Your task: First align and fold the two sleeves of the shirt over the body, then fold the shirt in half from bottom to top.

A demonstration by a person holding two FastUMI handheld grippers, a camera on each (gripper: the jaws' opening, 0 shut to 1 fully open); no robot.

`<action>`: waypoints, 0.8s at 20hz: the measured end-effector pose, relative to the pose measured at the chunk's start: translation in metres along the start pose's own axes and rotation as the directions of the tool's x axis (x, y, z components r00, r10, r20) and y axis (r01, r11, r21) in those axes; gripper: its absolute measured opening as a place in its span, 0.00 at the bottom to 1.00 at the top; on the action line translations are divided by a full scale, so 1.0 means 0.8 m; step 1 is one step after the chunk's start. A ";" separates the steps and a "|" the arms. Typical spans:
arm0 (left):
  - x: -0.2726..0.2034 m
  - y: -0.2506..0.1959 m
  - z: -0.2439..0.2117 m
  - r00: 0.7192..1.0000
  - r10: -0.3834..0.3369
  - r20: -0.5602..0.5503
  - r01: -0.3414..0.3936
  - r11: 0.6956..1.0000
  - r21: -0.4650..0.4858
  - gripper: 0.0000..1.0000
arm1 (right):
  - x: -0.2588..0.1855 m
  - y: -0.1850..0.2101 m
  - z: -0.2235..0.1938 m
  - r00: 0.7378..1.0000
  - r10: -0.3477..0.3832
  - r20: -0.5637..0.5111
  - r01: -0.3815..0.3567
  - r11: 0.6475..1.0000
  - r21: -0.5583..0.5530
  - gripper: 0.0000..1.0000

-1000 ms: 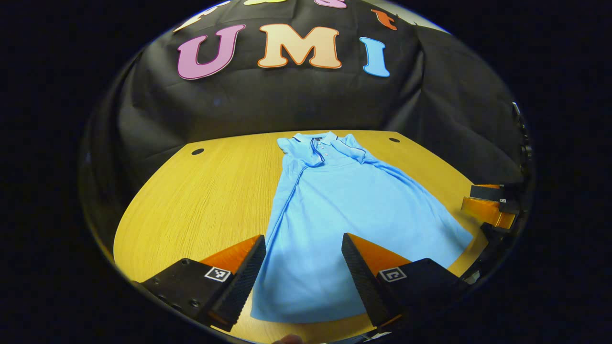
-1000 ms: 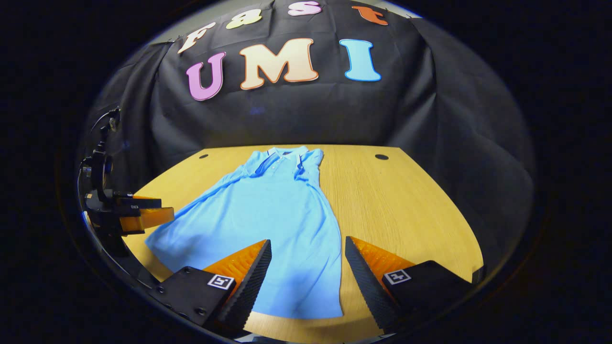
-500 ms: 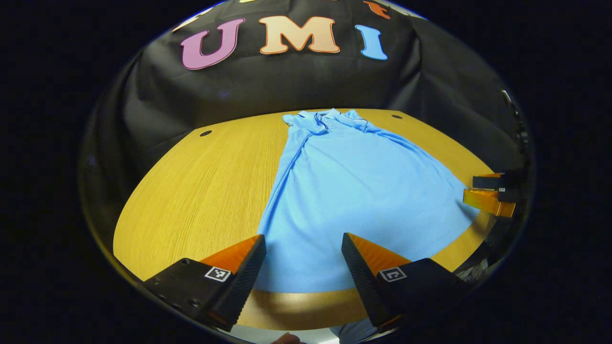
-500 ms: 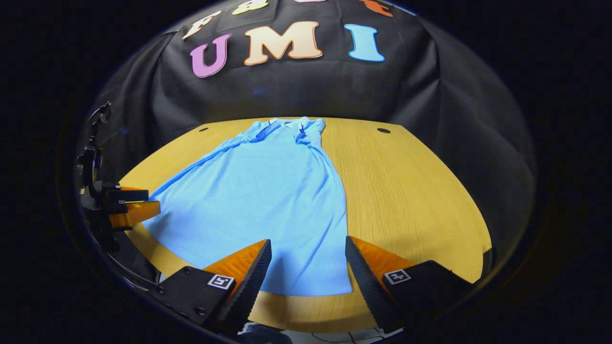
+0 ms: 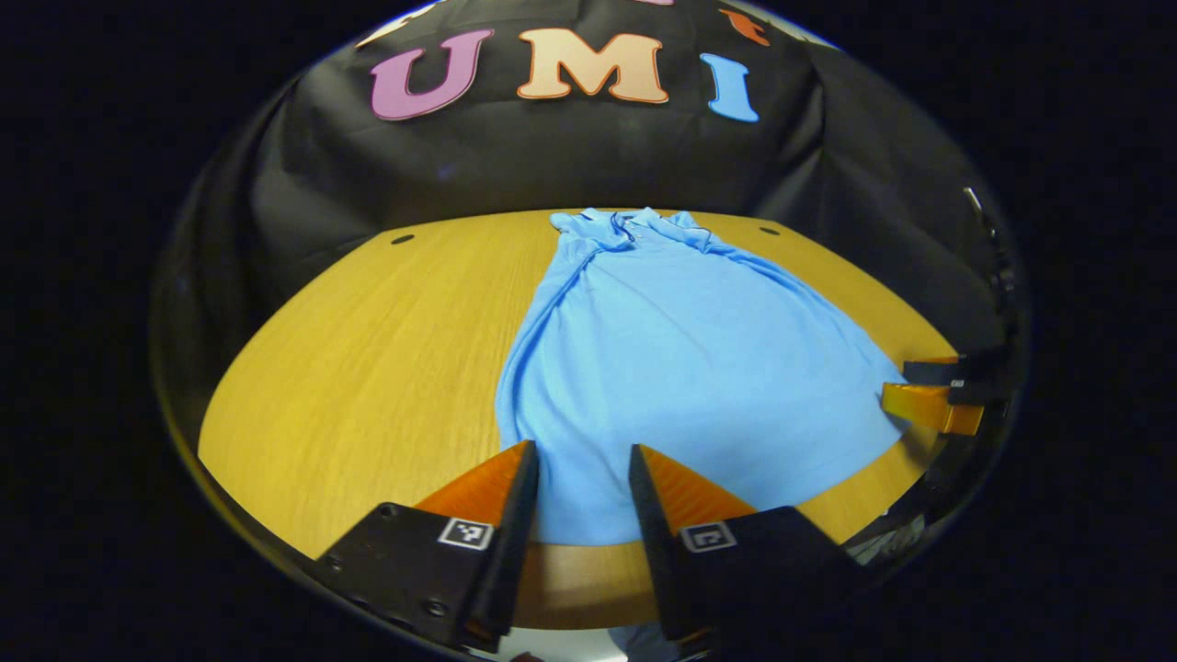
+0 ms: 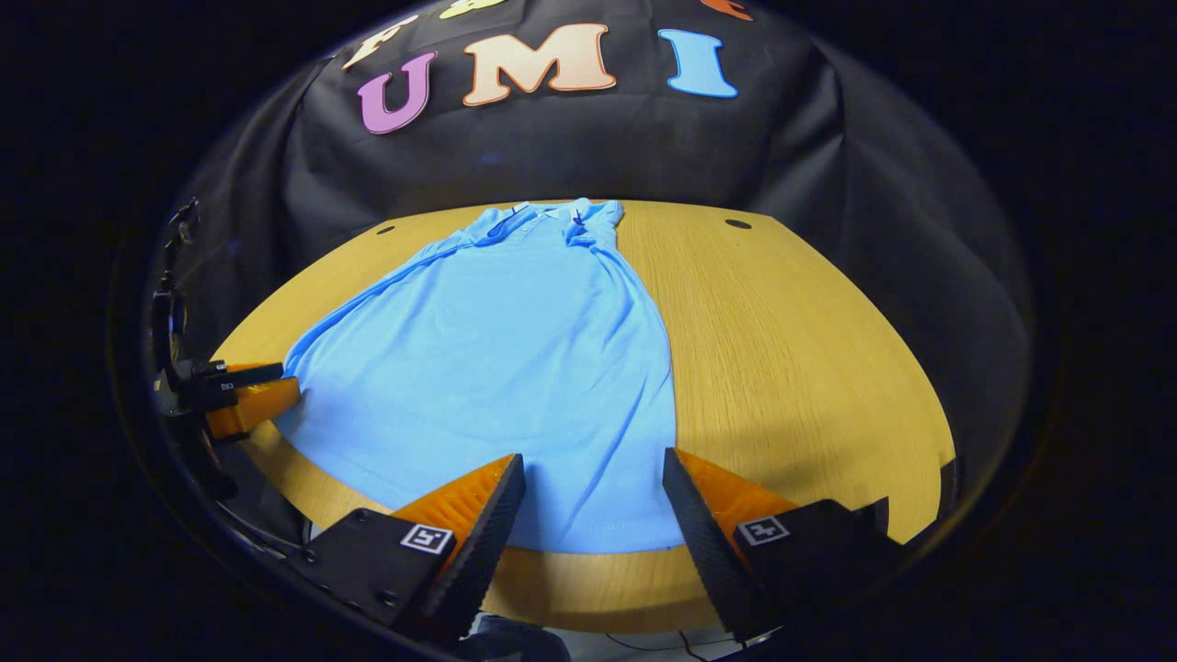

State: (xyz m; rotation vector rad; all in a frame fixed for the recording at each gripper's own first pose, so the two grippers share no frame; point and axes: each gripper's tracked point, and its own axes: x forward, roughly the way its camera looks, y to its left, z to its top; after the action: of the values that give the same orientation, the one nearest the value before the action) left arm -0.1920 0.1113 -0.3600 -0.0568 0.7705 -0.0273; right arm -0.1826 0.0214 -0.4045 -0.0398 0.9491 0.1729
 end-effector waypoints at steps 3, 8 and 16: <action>-0.003 -0.016 -0.004 1.000 -0.002 -0.009 0.002 1.000 0.012 0.20 | 0.000 0.028 0.000 0.999 0.049 0.010 -0.049 0.999 -0.023 0.51; 0.001 -0.016 -0.003 0.996 0.041 -0.076 -0.048 0.994 -0.103 0.00 | 0.002 0.045 -0.003 0.998 0.070 -0.006 -0.070 0.997 0.035 0.03; 0.000 -0.023 0.057 1.000 -0.001 -0.012 -0.001 0.982 -0.188 0.00 | -0.006 0.055 0.062 0.990 0.120 0.075 -0.125 0.989 0.072 0.02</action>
State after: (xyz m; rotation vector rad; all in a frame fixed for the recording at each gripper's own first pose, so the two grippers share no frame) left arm -0.1606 0.0949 -0.3260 -0.2364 0.7832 0.0457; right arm -0.1528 0.0693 -0.3700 0.0955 0.8870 0.2498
